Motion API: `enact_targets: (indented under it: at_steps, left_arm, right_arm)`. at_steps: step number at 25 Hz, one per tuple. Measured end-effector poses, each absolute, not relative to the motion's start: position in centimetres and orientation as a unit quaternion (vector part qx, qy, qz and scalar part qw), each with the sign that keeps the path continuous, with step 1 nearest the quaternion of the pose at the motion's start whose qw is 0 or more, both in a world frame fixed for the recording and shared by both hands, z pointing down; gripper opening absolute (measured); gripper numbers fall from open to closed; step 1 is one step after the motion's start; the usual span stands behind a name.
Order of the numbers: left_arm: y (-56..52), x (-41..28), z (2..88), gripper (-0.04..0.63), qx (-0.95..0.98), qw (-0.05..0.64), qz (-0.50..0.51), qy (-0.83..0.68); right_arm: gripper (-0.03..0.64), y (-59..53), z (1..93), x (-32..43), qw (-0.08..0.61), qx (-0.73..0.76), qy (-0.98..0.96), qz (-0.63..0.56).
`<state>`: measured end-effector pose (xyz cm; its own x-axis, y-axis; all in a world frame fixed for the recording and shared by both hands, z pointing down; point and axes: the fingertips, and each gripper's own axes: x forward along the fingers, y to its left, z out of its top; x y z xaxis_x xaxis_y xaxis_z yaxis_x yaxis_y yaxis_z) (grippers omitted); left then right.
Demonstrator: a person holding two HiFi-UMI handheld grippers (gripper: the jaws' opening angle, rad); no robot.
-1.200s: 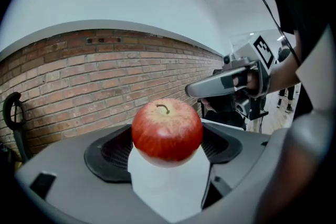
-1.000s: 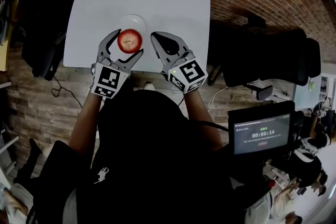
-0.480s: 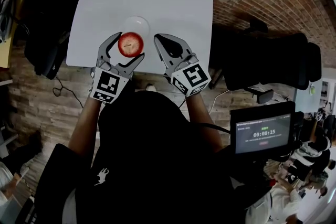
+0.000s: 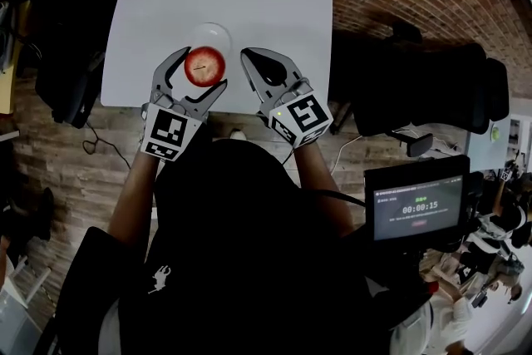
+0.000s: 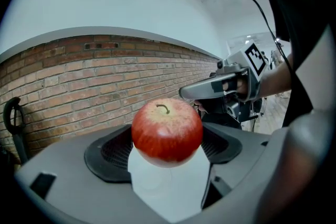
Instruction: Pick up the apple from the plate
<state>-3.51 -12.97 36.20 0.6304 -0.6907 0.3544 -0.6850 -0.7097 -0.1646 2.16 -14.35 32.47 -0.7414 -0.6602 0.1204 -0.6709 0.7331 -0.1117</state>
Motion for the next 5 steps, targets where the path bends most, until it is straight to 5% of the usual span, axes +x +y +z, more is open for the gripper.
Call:
enact_targets:
  at_steps: [5]
  left_arm:
    - [-14.03, -3.58, 36.34, 0.403, -0.905, 0.005, -0.194, 0.378]
  right_arm:
    - [0.003, -15.22, 32.8, 1.88, 0.041, 0.36, -0.929, 0.07]
